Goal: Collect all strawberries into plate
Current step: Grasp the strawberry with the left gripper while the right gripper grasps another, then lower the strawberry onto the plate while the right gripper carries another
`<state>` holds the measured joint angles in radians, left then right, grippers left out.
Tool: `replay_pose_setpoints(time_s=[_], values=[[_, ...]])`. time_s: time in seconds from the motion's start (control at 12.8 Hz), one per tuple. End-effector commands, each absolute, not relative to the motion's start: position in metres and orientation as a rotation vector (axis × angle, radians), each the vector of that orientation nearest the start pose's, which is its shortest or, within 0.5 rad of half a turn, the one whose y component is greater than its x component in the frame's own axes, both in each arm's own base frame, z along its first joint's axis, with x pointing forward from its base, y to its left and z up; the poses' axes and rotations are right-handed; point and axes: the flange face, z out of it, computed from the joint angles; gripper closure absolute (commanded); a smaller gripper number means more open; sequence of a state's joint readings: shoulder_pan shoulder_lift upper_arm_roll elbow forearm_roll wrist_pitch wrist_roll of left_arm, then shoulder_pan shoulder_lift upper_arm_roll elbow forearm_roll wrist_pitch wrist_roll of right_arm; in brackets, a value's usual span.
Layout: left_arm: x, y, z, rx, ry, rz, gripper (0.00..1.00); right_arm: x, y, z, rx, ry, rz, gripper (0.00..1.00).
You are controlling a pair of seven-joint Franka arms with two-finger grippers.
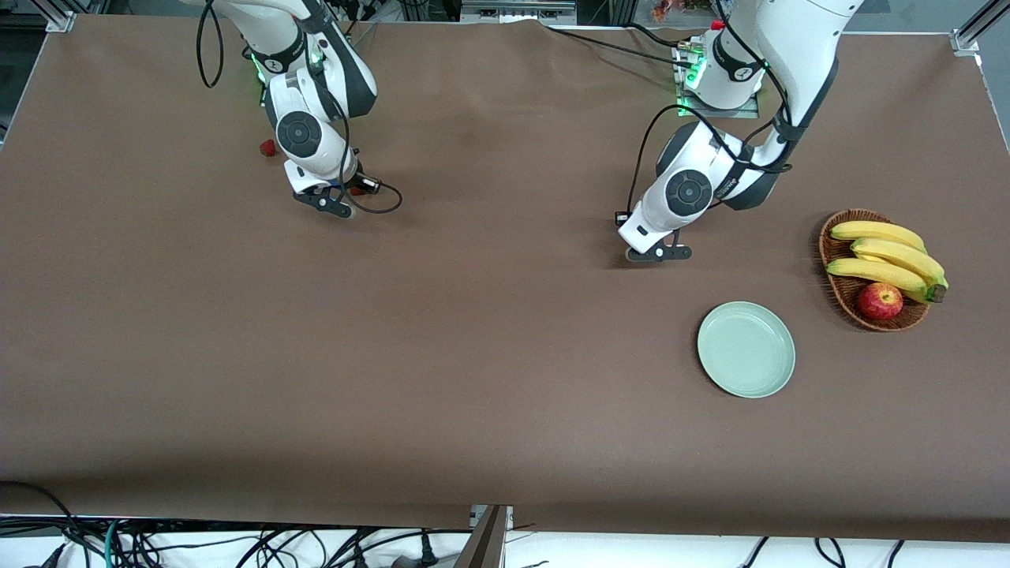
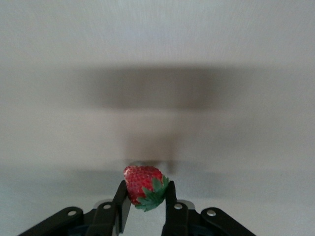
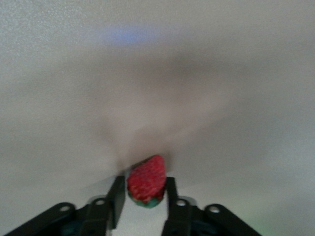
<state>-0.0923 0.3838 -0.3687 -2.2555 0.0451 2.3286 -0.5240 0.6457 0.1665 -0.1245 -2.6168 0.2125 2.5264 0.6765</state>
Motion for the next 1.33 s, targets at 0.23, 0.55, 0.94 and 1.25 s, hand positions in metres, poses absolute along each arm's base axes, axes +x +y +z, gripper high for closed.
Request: replay_pose_setpoints(time_s=[0.23,0.55,0.94,1.25], values=[[0.551,-0.194,0.28,-2.905,0.157,0.453,0.99,0.391,0.229,0.21,-3.093,0.475,0.256,1.0],[0.614,-0.089,0.262,-2.9,0.553,0.475,0.99,0.476,0.393,0.253,-3.019,0.49,0.122,1.0],[0.663,-0.033,0.217,-2.92,0.96,0.403,0.97,0.516,0.563,0.246,-2.758,0.717,0.065,0.98],[0.665,-0.016,0.201,-2.924,1.045,0.375,0.01,0.499,0.63,0.222,-2.414,0.903,-0.053,0.45]])
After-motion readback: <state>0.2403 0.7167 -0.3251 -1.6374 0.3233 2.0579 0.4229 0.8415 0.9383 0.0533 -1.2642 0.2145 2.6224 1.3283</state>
